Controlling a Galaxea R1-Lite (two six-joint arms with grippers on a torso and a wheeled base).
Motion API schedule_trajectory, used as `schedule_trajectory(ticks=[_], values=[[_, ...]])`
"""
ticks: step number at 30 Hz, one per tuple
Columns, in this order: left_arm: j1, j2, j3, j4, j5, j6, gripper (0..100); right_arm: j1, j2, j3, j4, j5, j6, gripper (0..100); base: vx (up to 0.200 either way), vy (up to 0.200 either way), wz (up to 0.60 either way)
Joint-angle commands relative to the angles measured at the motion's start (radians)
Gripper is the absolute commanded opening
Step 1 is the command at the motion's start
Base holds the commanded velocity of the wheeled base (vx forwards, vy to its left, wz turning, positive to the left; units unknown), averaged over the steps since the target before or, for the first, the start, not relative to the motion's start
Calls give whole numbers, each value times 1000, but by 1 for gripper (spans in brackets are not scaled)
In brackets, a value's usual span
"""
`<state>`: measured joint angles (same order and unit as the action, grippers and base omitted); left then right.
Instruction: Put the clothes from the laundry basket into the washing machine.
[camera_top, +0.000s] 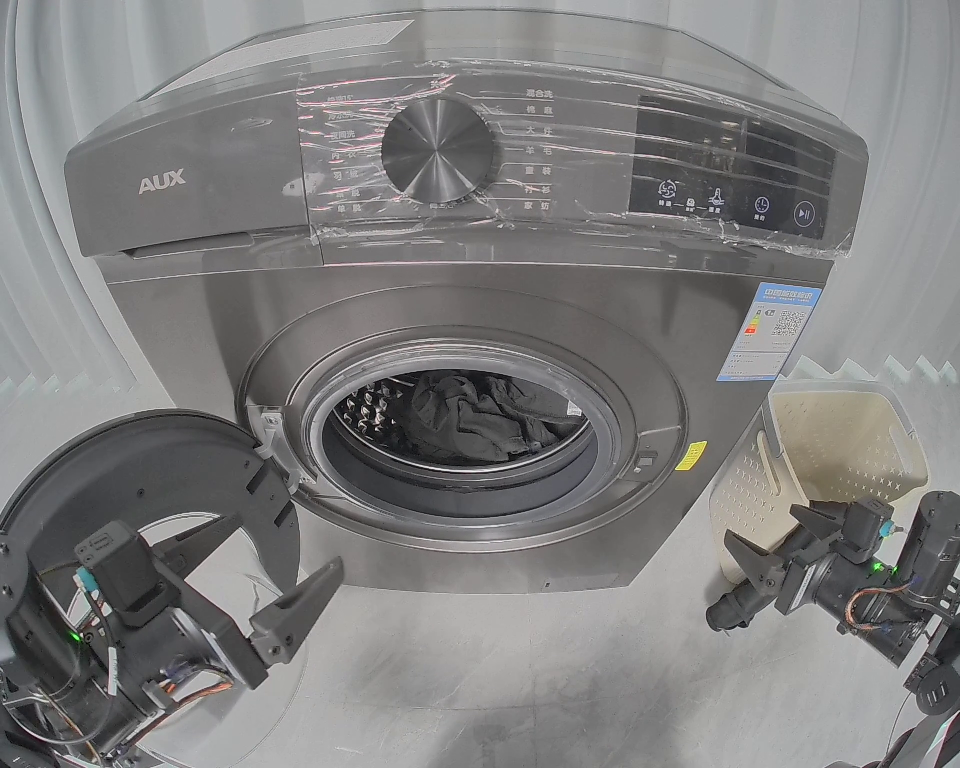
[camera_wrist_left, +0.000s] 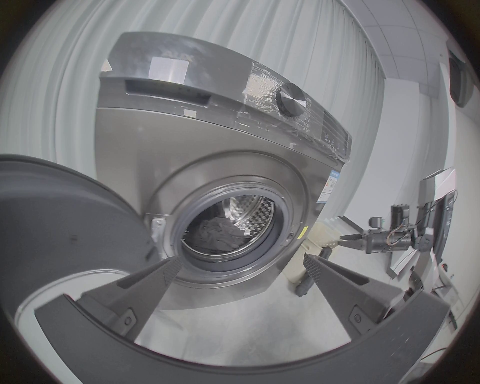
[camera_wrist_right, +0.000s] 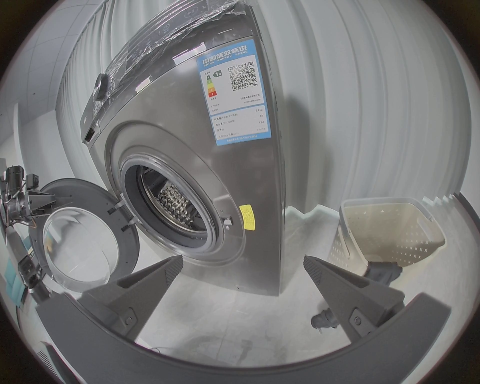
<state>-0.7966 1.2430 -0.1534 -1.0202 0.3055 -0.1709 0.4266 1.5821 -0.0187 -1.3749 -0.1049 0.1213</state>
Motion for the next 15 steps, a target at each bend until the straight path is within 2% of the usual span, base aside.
schedule_trajectory(ticks=[1, 2, 3, 6, 9, 11, 12, 14, 15], values=[[28, -108, 54, 26, 43, 42, 100, -2, -146, 19, 80, -2, -2, 100, -200, 0, 0], [30, -137, 74, 29, 73, 57, 100, -2, -198, 19, 154, -4, 0, 100, -200, 0, 0], [30, -152, 84, 31, 83, 62, 100, -2, -228, 19, 191, -6, 1, 100, -200, 0, 0], [40, -178, 104, 38, 86, 62, 100, -3, -298, 19, 269, -18, 0, 100, -200, 0, 0], [82, -238, 146, 61, 83, 65, 100, -3, -467, 19, 493, -67, 1, 100, -200, 0, 0], [91, -272, 153, 83, 86, 63, 100, -2, -556, 19, 602, -76, -2, 100, -200, 0, 0], [109, -318, 153, 138, 86, 65, 100, -3, -662, 19, 709, -79, -5, 100, -200, 0, 0], [142, -396, 153, 212, 83, 67, 100, -12, -784, 19, 817, -81, -15, 100, -200, 0, 0], [145, -402, 153, 216, 83, 68, 100, -14, -792, 19, 823, -81, -17, 100, -200, 0, 0]])
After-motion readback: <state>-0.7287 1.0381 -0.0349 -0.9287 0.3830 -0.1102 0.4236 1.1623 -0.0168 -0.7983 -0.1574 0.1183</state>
